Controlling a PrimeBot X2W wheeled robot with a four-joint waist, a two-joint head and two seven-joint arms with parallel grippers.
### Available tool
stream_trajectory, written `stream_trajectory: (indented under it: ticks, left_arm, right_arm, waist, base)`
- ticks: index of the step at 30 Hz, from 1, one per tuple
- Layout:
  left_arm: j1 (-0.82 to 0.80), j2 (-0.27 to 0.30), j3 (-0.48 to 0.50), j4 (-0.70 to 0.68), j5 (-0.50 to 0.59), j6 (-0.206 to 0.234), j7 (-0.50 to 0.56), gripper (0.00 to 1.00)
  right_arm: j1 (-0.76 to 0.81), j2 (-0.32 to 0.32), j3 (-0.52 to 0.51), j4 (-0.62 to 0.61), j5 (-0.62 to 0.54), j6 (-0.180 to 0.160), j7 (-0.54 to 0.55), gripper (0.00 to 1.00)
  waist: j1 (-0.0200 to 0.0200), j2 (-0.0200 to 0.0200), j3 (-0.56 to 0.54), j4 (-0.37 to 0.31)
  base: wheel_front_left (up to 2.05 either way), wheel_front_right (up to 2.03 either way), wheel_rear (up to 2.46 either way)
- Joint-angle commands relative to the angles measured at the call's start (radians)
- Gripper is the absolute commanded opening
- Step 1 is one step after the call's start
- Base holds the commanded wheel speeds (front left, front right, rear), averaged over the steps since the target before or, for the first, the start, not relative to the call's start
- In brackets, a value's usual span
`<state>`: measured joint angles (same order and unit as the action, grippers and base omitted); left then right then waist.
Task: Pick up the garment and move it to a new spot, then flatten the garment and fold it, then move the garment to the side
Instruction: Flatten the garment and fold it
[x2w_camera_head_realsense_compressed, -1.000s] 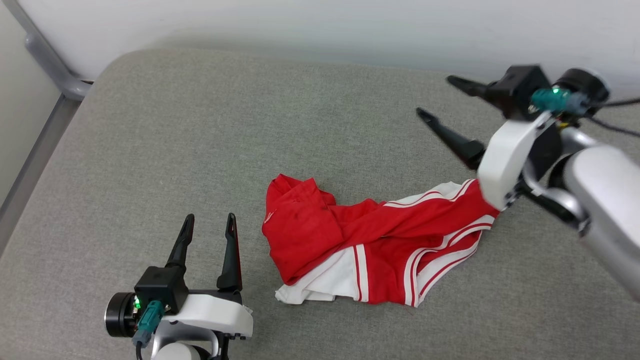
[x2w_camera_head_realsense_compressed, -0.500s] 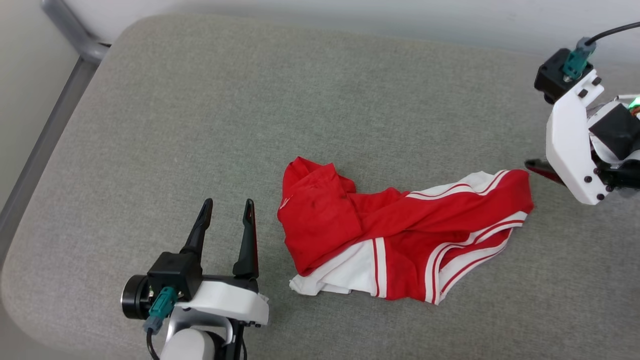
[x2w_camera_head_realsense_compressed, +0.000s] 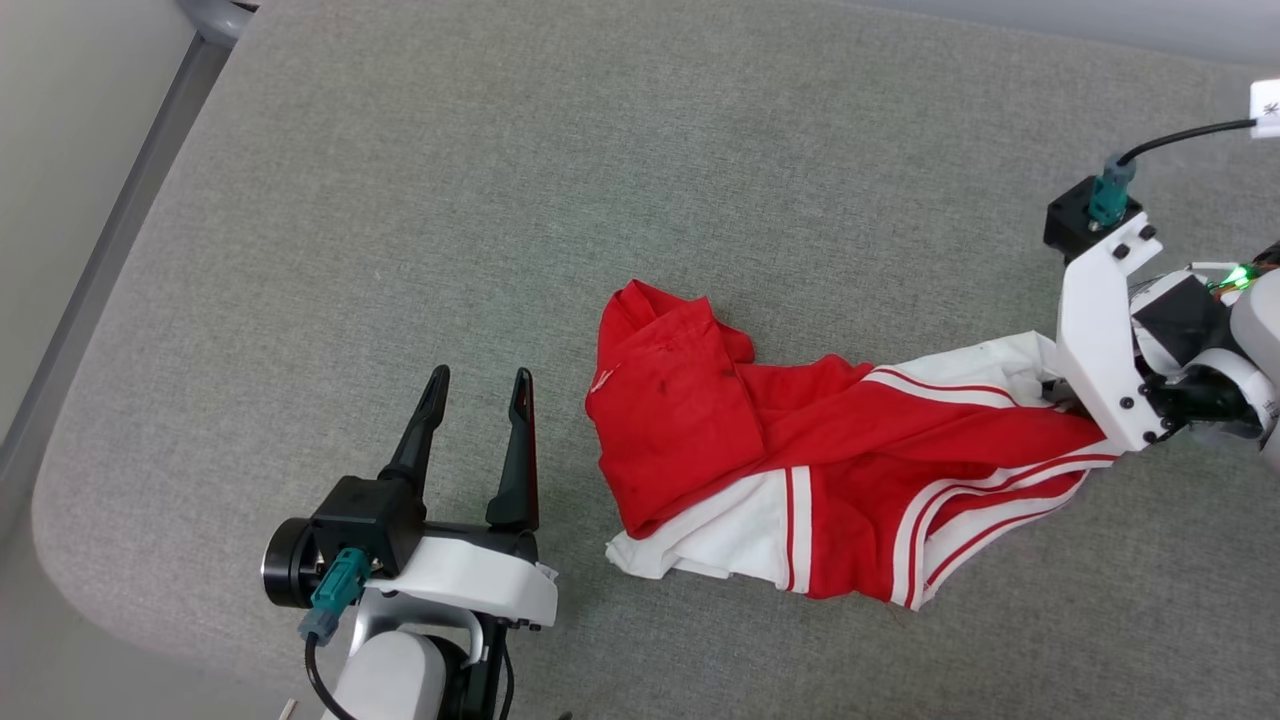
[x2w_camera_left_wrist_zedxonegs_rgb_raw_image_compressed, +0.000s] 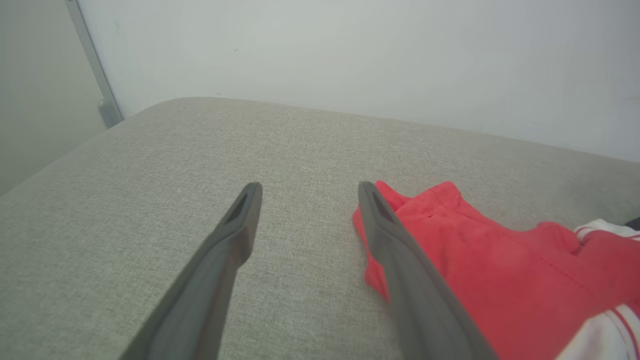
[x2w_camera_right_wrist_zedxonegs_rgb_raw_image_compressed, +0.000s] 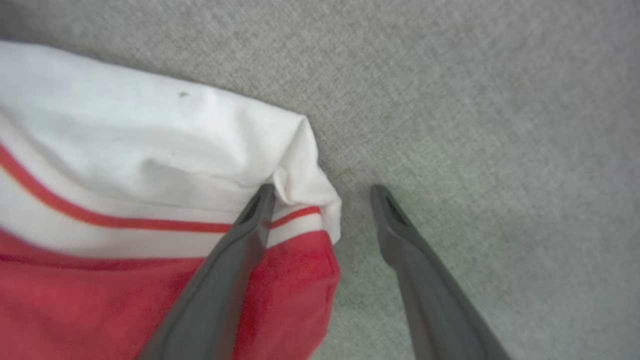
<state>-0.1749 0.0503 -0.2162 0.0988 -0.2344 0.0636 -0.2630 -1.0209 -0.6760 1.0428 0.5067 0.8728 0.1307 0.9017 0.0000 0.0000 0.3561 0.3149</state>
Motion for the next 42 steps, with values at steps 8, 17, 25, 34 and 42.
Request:
stream_trajectory:
  ticks: [8,17,25,34,42]
  left_arm:
    - [-0.011,0.0,0.017,0.012,0.011,0.002,-0.002,1.0]
    - [0.049,0.0,0.05,0.021,0.03,0.004,-0.002,1.0]
    - [0.096,0.0,0.074,0.012,0.045,-0.002,-0.002,1.0]
    - [0.094,0.0,0.07,0.018,0.045,-0.009,-0.003,1.0]
    - [0.105,0.0,0.078,0.024,0.055,-0.017,-0.002,1.0]
  right_arm:
    - [0.051,0.03,0.027,-0.004,0.013,0.0,-0.244,0.0]
    - [0.098,-0.083,-0.009,-0.142,0.063,0.0,-0.478,0.0]
    - [0.305,-0.255,-0.173,-0.211,0.156,-0.001,-0.601,0.0]
    - [0.607,-0.273,-0.353,0.03,0.257,-0.001,-0.644,0.0]
    - [0.723,-0.149,-0.397,0.184,0.238,0.0,-0.712,1.0]
  waist:
    - [0.0,0.0,-0.031,-0.044]
    - [0.0,0.0,-0.132,-0.109]
    - [0.0,0.0,-0.171,-0.162]
    - [0.0,0.0,-0.169,-0.173]
    - [0.0,0.0,-0.186,-0.166]
  base:
    - [0.0,0.0,0.0]
    - [0.0,0.0,0.0]
    - [0.0,0.0,0.0]
    - [0.0,0.0,0.0]
    - [0.0,0.0,0.0]
